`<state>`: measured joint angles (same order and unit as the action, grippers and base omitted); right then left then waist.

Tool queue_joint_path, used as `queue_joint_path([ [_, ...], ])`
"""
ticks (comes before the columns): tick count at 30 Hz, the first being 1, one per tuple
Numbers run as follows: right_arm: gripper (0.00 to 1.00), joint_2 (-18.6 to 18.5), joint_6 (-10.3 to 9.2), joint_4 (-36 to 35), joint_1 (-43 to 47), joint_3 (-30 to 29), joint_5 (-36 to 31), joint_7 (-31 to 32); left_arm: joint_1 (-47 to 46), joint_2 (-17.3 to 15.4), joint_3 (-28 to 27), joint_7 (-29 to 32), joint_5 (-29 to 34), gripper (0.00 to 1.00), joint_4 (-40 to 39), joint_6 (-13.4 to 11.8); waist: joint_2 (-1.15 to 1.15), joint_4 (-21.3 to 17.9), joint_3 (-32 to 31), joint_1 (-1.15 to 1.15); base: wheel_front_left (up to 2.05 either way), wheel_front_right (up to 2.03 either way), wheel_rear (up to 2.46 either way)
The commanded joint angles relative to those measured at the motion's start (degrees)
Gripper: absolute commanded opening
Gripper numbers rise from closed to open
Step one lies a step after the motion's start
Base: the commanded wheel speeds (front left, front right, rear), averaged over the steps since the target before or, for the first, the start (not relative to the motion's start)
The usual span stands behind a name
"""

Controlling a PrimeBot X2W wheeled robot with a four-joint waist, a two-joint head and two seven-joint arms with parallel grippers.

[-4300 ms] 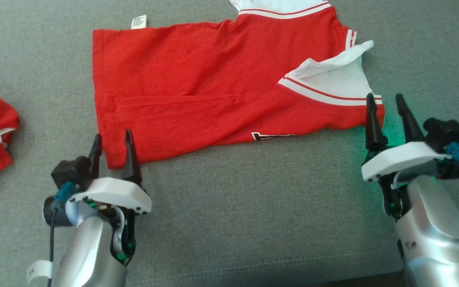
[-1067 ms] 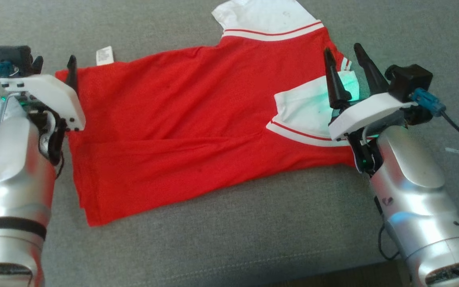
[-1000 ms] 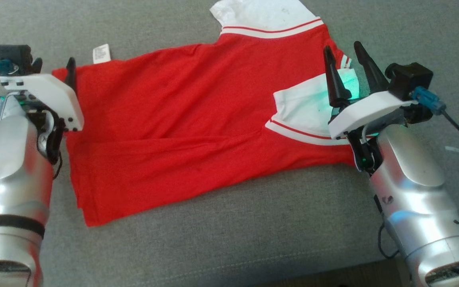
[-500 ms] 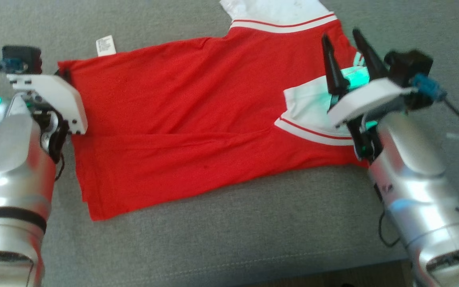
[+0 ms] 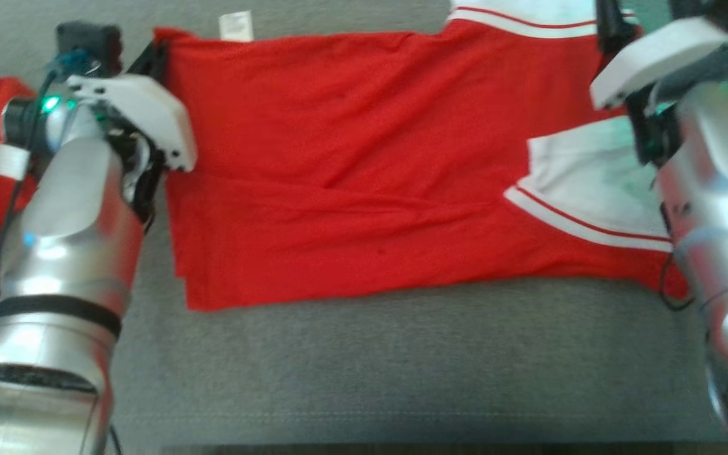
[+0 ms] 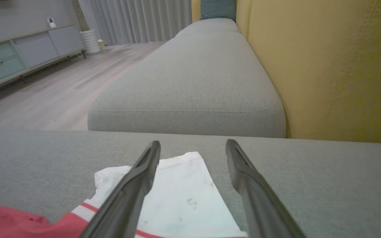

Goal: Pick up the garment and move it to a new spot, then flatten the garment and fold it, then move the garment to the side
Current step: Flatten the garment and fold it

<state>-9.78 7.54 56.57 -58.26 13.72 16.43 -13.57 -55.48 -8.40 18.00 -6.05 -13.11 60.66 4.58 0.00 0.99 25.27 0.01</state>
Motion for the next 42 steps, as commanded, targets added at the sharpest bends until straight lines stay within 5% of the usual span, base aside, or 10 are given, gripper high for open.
queue_joint_path([
  [1, 1.00, 0.48, -0.05, -0.87, -1.32, 0.28, -0.39, 0.16, -2.38, -1.96, -0.93, -0.73, 0.46, 0.00, -1.74, 0.17, 0.00, 1.93, 0.97, -0.01, 0.00, 0.00, 0.00],
  [14, 1.00, -6.39, -0.05, 12.98, -15.31, -2.13, -7.03, 10.60, -5.70, 5.00, 3.29, -6.37, -0.73, 0.00, -1.35, 0.68, 0.00, 11.25, 5.66, -0.01, 0.00, 0.00, 0.00],
  [26, 1.00, -9.59, -0.05, 16.92, -17.16, -5.58, -9.77, 22.38, -7.07, 5.50, 8.75, -7.65, -6.02, 0.00, -2.93, 0.33, 0.00, 13.12, 8.08, -0.01, 0.00, 0.00, 0.00],
  [28, 0.00, -9.23, -0.05, 16.99, -17.13, -5.78, -10.04, 22.68, -7.35, 5.51, 9.40, -7.78, -6.77, 0.00, -2.99, -0.14, 0.00, 12.96, 8.19, -0.01, 0.00, 0.00, 0.00],
  [33, 0.00, -9.38, -0.05, 17.01, -17.39, -5.75, -10.99, 21.58, -7.91, 5.51, 10.04, -8.22, -8.19, 0.00, -2.28, -1.05, 0.00, 12.22, 7.77, -0.01, 0.00, 0.00, 0.00],
  [42, 0.00, -11.22, -0.05, 14.86, -19.75, -9.49, -14.18, 9.69, -9.66, 3.86, 7.75, -8.91, -8.22, 0.00, -5.21, -3.49, 0.00, 10.30, 6.75, -0.01, 0.00, 0.00, 0.00],
])
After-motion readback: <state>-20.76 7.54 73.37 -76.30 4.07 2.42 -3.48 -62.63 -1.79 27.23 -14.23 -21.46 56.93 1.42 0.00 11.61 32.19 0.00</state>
